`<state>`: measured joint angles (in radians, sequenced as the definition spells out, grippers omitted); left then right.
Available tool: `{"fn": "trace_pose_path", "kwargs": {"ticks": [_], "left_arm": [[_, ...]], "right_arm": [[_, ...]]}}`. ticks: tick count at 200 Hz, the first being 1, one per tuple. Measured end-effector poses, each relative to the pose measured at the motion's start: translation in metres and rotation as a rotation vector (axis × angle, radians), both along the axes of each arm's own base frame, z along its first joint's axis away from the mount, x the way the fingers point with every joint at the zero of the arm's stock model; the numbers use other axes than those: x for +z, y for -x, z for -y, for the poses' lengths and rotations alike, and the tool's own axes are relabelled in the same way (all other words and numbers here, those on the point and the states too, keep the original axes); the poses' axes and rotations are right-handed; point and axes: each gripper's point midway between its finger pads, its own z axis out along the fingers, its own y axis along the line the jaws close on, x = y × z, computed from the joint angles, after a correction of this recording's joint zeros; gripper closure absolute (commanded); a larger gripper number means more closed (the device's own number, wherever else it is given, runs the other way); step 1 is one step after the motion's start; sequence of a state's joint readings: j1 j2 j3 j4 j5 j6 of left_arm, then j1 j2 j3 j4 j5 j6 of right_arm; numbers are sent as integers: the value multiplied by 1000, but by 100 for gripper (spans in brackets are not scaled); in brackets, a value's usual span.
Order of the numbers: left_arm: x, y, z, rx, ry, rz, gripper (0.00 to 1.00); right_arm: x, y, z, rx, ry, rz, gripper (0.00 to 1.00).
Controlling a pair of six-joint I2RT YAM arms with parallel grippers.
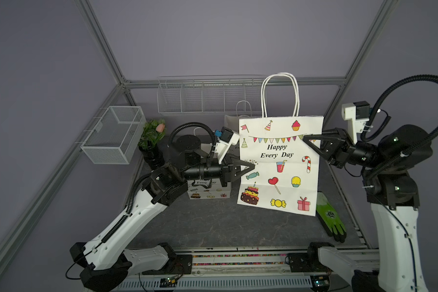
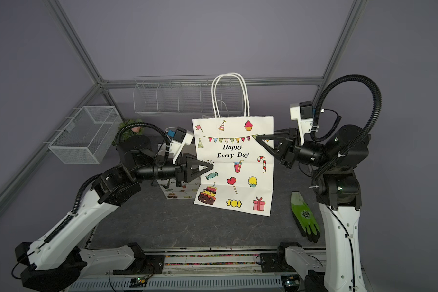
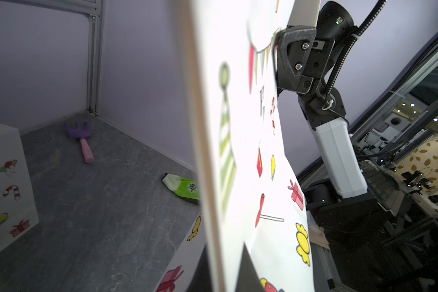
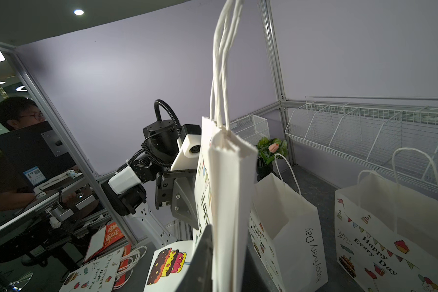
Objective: Put away the paper bag
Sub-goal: Press the paper bag.
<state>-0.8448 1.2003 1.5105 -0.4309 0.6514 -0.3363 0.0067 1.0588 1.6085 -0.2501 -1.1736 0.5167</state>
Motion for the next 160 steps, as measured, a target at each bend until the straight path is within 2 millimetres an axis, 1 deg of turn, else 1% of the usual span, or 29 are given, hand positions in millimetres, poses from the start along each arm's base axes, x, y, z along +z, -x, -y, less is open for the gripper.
{"fn": "trace_pose_path", "kwargs": {"ticks": [8, 16, 26, 51, 73, 90, 107, 122, 142, 160], "left_arm": [[0, 0, 0, 0, 0, 2, 97], [0, 0, 0, -1, 0, 4, 100], [0, 0, 0, 0, -1, 0, 100], [-1, 0, 0, 1, -2, -1, 100], [-3, 0, 0, 1, -10, -4, 100], [-5, -1, -1, 7, -21, 0, 100], [-5, 0, -3, 13, -35, 5, 100], [0, 2, -6, 14, -38, 19, 100], [12, 4, -11, 19, -32, 49, 100], [20, 5, -15, 25, -27, 75, 100]], "right_arm": [[-2, -1, 0, -2, 1, -4, 74], [-3, -1, 0, -3, 3, -2, 65], [-5, -1, -1, 0, 3, -11, 58], [-9, 4, -3, 7, 9, -1, 51], [-13, 11, -4, 16, 10, 0, 41], [-17, 17, -7, 30, 12, 1, 37], [-21, 22, -8, 39, 10, -6, 31], [-23, 25, -9, 39, 9, -6, 25], [-26, 27, -8, 10, 11, -2, 12], [-29, 25, -5, -45, 20, -3, 0]]}}
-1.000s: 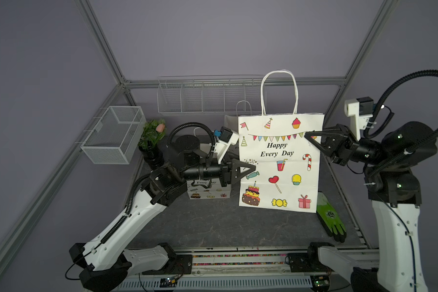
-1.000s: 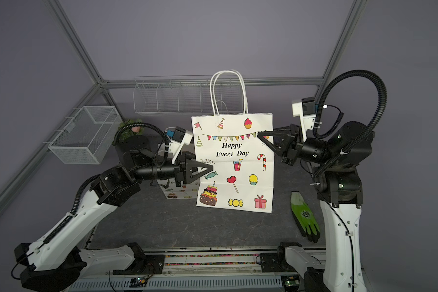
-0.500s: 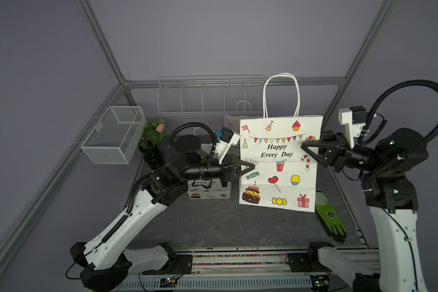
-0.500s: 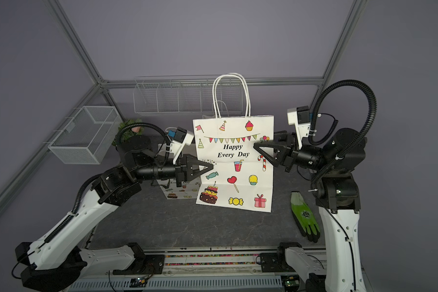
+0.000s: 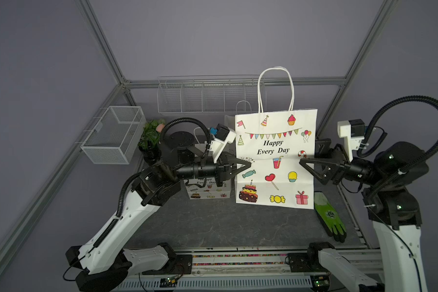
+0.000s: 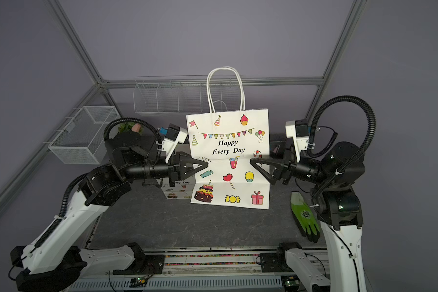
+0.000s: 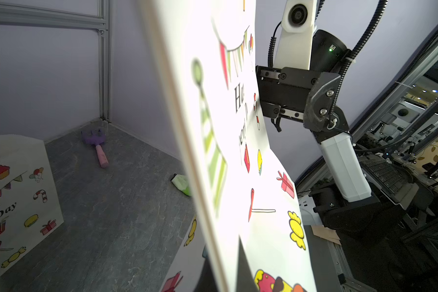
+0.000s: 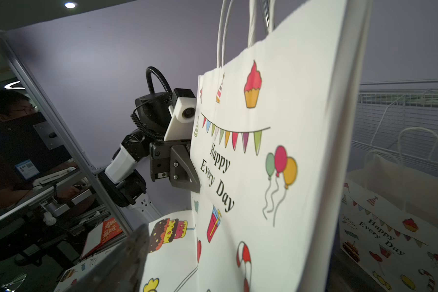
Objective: Put away the paper bag
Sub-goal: Press the paper bag.
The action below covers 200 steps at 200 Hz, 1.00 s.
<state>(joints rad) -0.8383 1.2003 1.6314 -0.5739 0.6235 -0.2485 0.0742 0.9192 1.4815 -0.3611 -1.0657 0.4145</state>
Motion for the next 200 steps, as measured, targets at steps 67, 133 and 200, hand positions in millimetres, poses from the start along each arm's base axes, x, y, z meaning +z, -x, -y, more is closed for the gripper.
{"fn": "trace_pose_path", "kwargs": {"ticks": [67, 133, 200], "left_arm": [[-9, -6, -6, 13, -40, 4, 100], [-9, -13, -18, 28, -56, 0, 100], [-1, -5, -21, 2, -51, 12, 100]], "right_arm": [[-16, -20, 2, -53, 23, -57, 27], [-22, -10, -5, 3, 20, -113, 59], [-44, -10, -10, 11, 73, -193, 12]]}}
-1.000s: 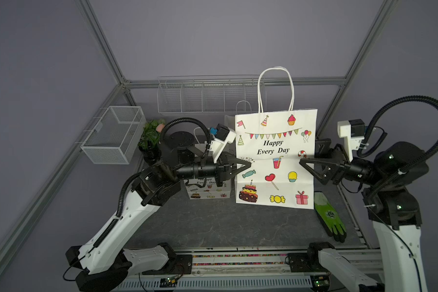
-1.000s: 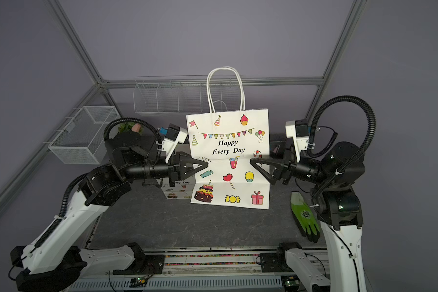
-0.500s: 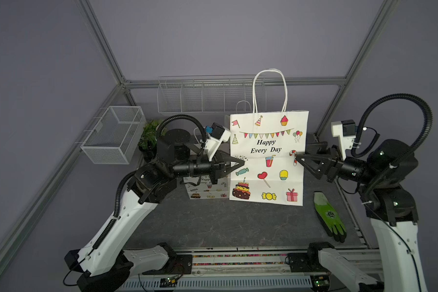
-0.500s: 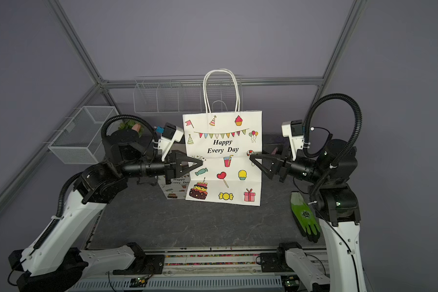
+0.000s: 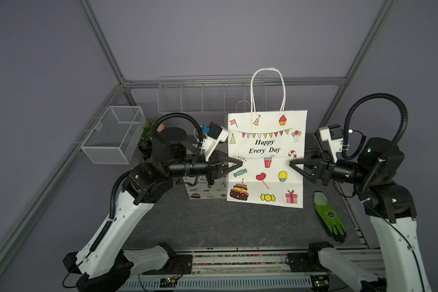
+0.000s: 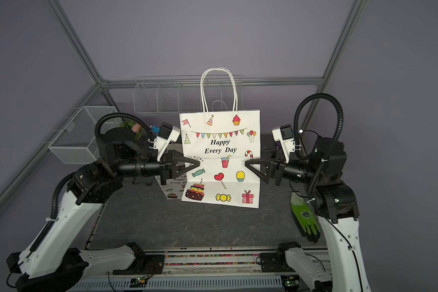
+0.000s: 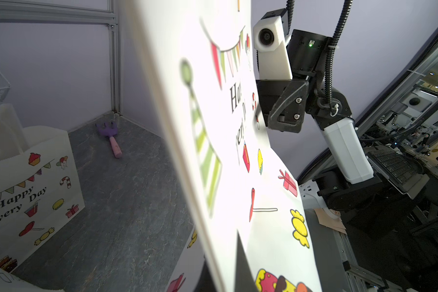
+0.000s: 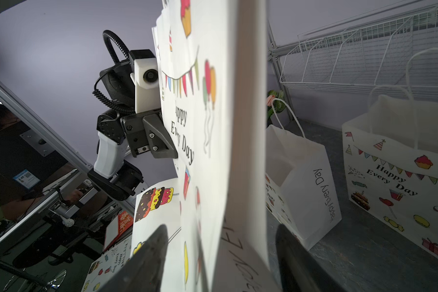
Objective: Put away the paper bag
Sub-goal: Press the paper bag.
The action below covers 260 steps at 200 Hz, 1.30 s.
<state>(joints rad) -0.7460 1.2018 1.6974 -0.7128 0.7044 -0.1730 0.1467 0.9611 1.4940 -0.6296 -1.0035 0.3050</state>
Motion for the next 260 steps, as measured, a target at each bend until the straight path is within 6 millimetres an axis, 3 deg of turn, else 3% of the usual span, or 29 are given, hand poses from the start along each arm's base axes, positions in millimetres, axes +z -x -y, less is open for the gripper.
{"fn": "trace_pose_path", "kwargs": {"ticks": [13, 30, 54, 76, 90, 120, 148, 184, 245, 260], "left_arm": [[2, 1, 0, -11, 4, 3, 100], [5, 4, 1, -40, 8, 10, 100], [9, 12, 4, -100, 9, 16, 100], [12, 21, 5, -165, 15, 17, 100], [11, 25, 5, -194, 16, 12, 100], [7, 23, 4, -216, 9, -5, 100], [4, 12, 3, -208, 8, -24, 100], [5, 5, 2, -212, 18, -47, 100], [0, -4, 7, -214, 13, -84, 100], [0, -5, 8, -213, 12, -90, 88]], "right_arm": [[-1, 1, 0, 2, 4, 7, 0], [-2, 2, -1, 14, 3, 8, 11], [-7, 3, -4, 42, -5, 1, 11], [-6, -1, -7, 77, -24, -4, 11], [-2, -3, -9, 100, -38, -3, 0], [7, -4, -12, 143, -69, 10, 29], [17, 11, -13, 174, -82, 50, 51], [25, 26, -12, 190, -89, 94, 68], [19, 17, -11, 144, -69, 68, 88], [18, 16, -10, 129, -62, 61, 93]]}}
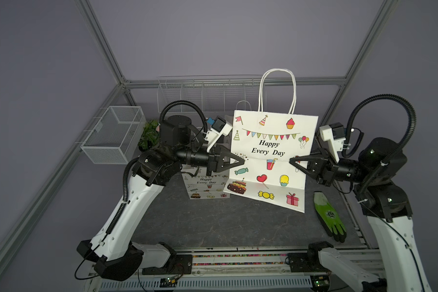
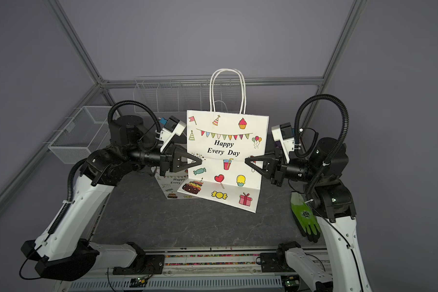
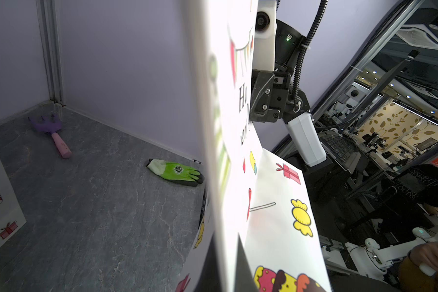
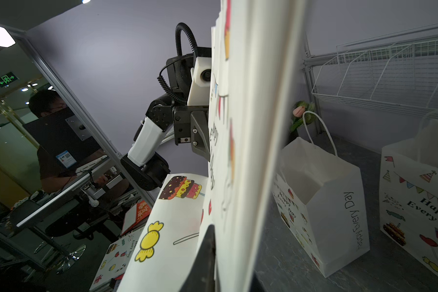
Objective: Put away the paper bag
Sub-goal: Press the paper bag.
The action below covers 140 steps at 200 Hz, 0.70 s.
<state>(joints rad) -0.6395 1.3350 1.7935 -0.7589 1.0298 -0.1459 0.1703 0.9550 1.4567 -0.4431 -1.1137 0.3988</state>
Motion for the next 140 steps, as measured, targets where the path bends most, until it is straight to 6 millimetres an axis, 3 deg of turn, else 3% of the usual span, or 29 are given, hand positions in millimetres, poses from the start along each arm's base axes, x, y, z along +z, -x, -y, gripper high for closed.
{"fn": "trace_pose_path", "kwargs": {"ticks": [26, 49, 65, 101, 140], "left_arm": [[1, -3, 1, 14, 0, -2, 55], [0, -10, 1, 56, -8, 6, 17], [-1, -18, -1, 117, -18, 24, 1], [-1, -30, -19, 275, -21, 64, 0], [14, -34, -44, 397, 48, 116, 0]], "right_arm": [[-1, -1, 1, -25, 15, -6, 93], [-3, -6, 2, -49, 31, -18, 93], [-7, -12, 2, -65, 44, -30, 93], [-19, -28, 2, -84, 78, -62, 93], [-18, -33, 2, -87, 93, -46, 93]]}}
